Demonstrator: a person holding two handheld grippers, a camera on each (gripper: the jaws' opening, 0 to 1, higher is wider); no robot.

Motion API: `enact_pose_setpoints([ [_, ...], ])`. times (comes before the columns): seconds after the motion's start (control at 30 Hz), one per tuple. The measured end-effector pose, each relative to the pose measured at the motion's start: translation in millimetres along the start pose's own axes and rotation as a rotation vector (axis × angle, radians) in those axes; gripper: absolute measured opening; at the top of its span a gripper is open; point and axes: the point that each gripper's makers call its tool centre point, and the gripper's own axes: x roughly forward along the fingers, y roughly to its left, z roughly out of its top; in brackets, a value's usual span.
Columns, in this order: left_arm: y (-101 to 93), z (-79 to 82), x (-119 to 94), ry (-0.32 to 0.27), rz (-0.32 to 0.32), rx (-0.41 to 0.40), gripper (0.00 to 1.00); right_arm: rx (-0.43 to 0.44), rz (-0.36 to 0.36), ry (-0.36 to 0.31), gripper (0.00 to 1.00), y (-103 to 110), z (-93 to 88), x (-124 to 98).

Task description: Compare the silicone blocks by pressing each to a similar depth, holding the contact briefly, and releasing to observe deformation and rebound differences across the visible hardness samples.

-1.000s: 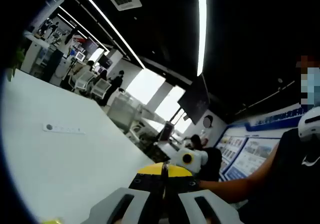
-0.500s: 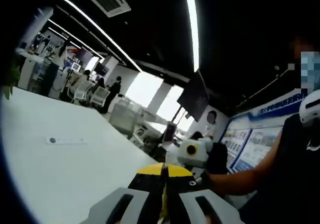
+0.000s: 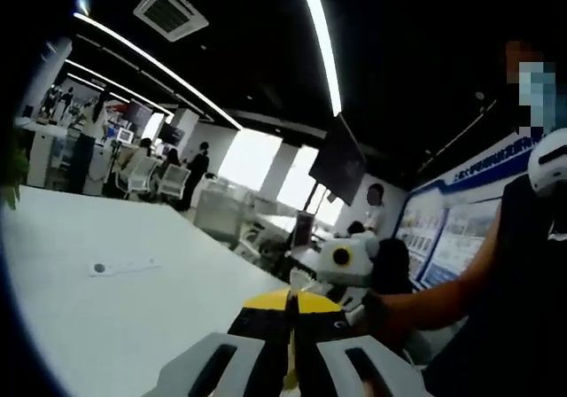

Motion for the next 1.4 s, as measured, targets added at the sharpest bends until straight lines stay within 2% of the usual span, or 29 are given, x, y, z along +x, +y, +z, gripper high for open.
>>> enact_pose_setpoints([
  [0.2,1.8,-1.1,-2,-0.001,0.001,0.034,0.0,0.002,0.009,0.011,0.0,4,-0.9,2],
  [0.3,3.5,-3.5,-3,0.01,0.009,0.037,0.0,0.002,0.009,0.038,0.0,6,-3.7,2],
  [0.47,8.4,-5.8,-4,0.017,0.015,-0.023,0.0,0.014,-0.002,0.039,0.0,4,-6.4,4],
  [0.63,11.9,-8.7,-2,0.028,0.028,-0.008,0.0,0.032,-0.009,0.037,0.0,3,-8.9,5],
  [0.7,15.1,-11.6,-2,0.043,0.035,0.029,0.0,0.042,-0.01,0.044,0.0,2,-10.7,5],
  [0.83,19.3,-13.3,-4,0.044,0.041,-0.016,0.0,0.042,-0.018,0.054,0.0,2,-11.9,7],
  [1.0,18.5,-11.0,-5,0.04,0.06,0.012,0.0,0.041,-0.025,0.054,0.0,-3,-10.5,8],
  [1.1,19.5,-11.5,-6,0.045,0.063,-0.011,0.0,0.039,-0.011,0.06,0.0,-2,-10.7,9],
  [1.27,21.4,-15.7,-3,0.074,0.09,0.046,0.0,0.049,-0.021,0.072,0.0,-7,-14.6,10],
  [1.4,24.6,-16.5,-3,0.075,0.111,0.039,0.0,0.051,-0.021,0.075,0.0,-9,-15.2,9],
])
